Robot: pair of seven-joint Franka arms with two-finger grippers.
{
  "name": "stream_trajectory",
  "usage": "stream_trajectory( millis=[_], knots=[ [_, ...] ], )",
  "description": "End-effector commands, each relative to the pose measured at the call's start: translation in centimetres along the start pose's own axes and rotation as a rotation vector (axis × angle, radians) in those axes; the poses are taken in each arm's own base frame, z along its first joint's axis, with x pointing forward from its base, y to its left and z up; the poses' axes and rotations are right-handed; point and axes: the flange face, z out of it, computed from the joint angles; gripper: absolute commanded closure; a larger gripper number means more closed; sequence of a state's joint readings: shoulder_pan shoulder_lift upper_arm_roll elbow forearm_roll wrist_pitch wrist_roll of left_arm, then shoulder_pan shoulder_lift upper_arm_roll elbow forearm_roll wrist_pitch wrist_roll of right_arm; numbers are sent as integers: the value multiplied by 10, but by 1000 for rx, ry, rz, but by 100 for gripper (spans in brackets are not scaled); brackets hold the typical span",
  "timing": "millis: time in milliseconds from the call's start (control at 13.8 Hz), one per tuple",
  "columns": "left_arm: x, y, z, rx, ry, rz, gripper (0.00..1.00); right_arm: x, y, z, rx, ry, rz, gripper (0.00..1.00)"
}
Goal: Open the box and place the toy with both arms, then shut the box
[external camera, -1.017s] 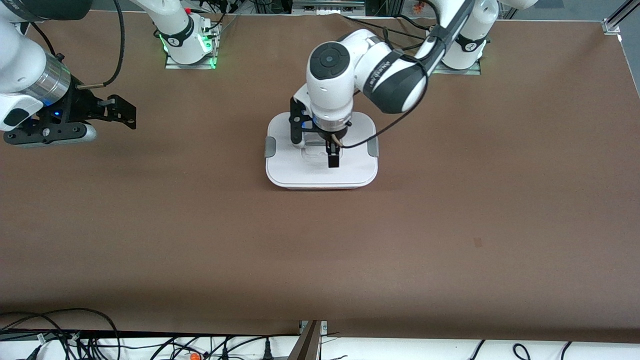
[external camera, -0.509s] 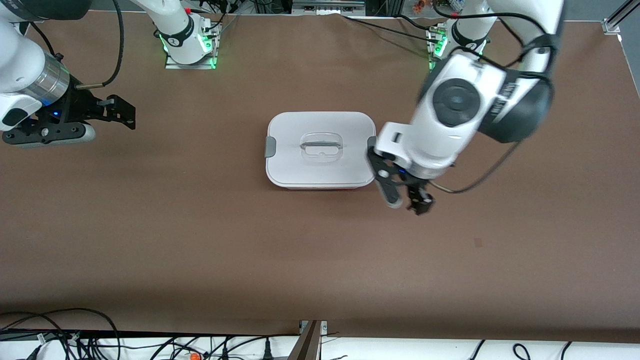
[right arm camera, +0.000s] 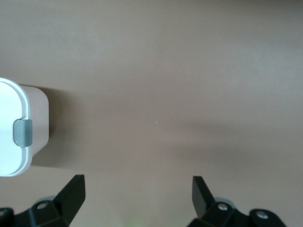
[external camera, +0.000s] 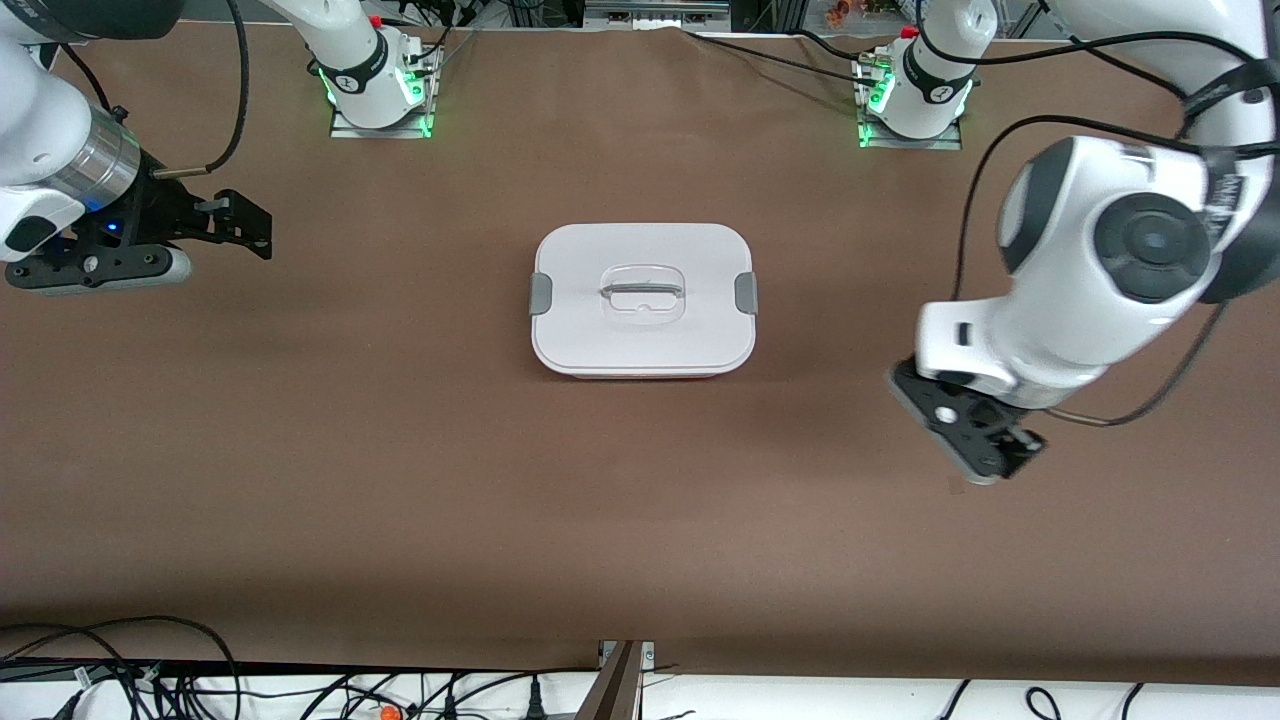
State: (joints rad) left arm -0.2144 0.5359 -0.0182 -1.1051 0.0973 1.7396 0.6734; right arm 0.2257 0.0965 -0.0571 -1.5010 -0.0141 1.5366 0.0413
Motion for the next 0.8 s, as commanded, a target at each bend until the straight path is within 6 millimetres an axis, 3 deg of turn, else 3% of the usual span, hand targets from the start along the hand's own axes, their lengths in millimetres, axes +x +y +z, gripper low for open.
stream_trajectory(
  millis=[0, 218, 363, 581, 726],
  knots=[
    [-59, -39, -49, 12, 27, -113, 0, 0, -3, -7, -11, 19, 8, 0],
    [-101, -55, -71, 21, 32, -206, 0, 0, -2, -8, -11, 22, 10, 0],
    [-134, -56, -79, 7, 18, -403, 0, 1, 0, -8, -12, 25, 13, 0],
    [-176, -43, -80, -85, -9, -657, 0, 3, -2, -10, -28, 46, 6, 0],
    [-190, -44, -78, -98, -18, -694, 0, 4, 0, -9, -37, 48, 7, 0]
  ],
)
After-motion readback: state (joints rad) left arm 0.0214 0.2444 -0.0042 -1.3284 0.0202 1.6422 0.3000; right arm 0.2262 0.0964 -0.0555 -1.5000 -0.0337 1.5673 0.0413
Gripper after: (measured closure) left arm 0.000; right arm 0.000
